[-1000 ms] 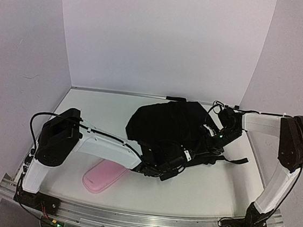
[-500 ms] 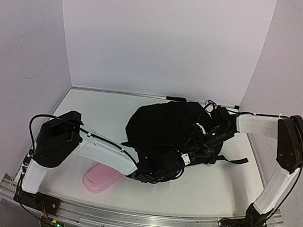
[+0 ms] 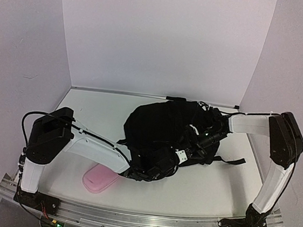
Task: Pack the student bag
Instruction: Zip the student bag at the center of the board.
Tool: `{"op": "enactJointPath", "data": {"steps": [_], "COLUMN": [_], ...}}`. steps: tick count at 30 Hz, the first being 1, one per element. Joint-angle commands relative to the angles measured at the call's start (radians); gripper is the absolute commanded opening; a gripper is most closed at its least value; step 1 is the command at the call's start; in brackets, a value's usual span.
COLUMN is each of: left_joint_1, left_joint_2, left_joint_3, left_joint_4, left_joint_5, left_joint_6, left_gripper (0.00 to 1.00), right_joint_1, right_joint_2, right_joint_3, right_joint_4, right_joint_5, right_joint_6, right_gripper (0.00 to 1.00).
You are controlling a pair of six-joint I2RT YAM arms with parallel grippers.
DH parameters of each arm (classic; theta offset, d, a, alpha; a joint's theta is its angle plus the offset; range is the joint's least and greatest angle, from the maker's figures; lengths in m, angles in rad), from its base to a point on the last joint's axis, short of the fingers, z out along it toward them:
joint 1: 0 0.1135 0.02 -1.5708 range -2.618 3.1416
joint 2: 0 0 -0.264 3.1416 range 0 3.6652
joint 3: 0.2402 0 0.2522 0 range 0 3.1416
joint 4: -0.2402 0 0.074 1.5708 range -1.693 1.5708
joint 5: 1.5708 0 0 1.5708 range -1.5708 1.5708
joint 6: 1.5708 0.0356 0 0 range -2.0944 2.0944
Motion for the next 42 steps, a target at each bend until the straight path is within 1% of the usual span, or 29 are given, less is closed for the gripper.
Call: {"op": "enactJointPath", "data": {"steps": [1,4,9,17,21,25,28,32,38,42], "left_joint_1": [-0.017,-0.017,-0.012,0.003,0.018,0.022,0.022,0.02,0.009,-0.006], "left_joint_2": [-0.094,-0.105,-0.113,-0.111,-0.116,-0.098,-0.088,-0.091,-0.133,-0.166], "left_joint_3": [0.002,-0.005,0.009,0.013,0.019,0.048,0.064,0.067,0.0,-0.066], "left_joint_4": [0.098,0.131,0.171,0.144,0.126,0.12,0.126,0.138,0.187,0.23], "left_joint_5": [-0.039,-0.069,-0.143,-0.166,-0.16,-0.154,-0.132,-0.109,-0.027,0.023], "left_joint_6": [0.02,0.011,0.031,0.023,-0.005,-0.001,0.005,0.012,0.053,0.113], "left_gripper": [0.0,0.0,0.0,0.0,0.0,0.0,0.0,0.0,0.0,0.0], "right_joint_1": [0.0,0.0,0.002,0.001,-0.003,-0.004,-0.003,-0.004,-0.006,-0.018], "right_joint_2": [-0.005,-0.041,-0.056,-0.144,-0.186,-0.206,-0.178,-0.108,-0.042,-0.004], "right_joint_3": [0.011,-0.005,-0.039,-0.043,-0.062,-0.099,-0.094,-0.055,0.005,0.015], "right_joint_4": [0.0,-0.01,-0.047,-0.125,-0.124,-0.077,-0.017,0.002,0.037,0.116], "right_joint_5": [0.025,-0.001,-0.009,-0.069,-0.107,-0.094,-0.049,-0.044,-0.042,-0.028], "right_joint_6": [-0.005,0.006,-0.007,-0.023,-0.016,0.038,0.132,0.163,0.185,0.243], "right_gripper": [0.98,0.98,0.98,0.98,0.98,0.98,0.98,0.98,0.98,0.96]}}
